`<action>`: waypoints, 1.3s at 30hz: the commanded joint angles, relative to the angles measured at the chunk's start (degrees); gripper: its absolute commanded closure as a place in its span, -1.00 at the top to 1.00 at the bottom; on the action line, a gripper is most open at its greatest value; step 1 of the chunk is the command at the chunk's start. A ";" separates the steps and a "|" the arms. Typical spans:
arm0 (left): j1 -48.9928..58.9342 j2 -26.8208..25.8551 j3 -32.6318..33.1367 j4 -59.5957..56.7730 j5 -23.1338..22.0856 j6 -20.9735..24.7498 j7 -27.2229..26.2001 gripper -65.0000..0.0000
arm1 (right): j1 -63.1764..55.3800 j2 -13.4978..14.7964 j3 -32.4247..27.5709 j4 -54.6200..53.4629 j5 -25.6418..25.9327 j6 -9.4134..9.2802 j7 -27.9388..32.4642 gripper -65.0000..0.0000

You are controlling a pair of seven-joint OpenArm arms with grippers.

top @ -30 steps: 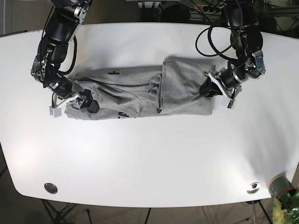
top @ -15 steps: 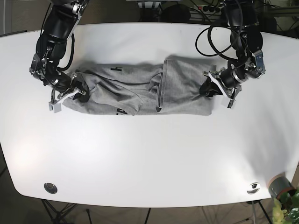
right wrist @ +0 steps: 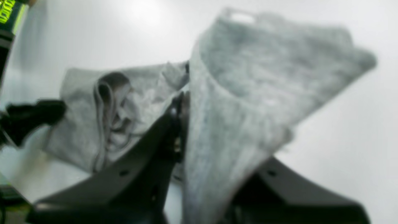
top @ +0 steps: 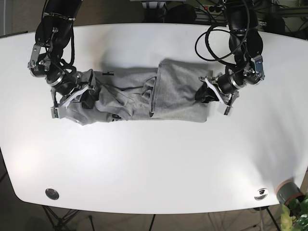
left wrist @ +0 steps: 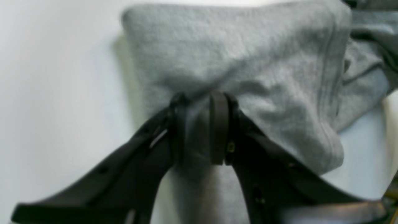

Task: Fold the T-shirt properly
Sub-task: 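Grasp both ends of the grey folded strip with both grippers, then fold the strip's ends together toward the middle with both grippers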

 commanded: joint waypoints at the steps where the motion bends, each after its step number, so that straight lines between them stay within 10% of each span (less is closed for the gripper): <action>1: -0.87 0.13 2.57 0.81 -1.38 -0.42 -1.22 -0.65 | 0.20 -0.60 -2.36 5.10 -2.68 0.32 1.12 -0.92; 15: 0.36 1.63 5.30 0.81 -1.38 -0.42 -0.96 -0.65 | 0.72 -10.45 -18.10 6.24 -7.25 0.67 3.67 -0.92; 39: 2.74 -3.12 -1.91 -0.86 -1.82 -0.95 -1.40 -0.66 | 7.23 -14.49 -28.38 -0.79 -9.71 0.59 6.30 -0.92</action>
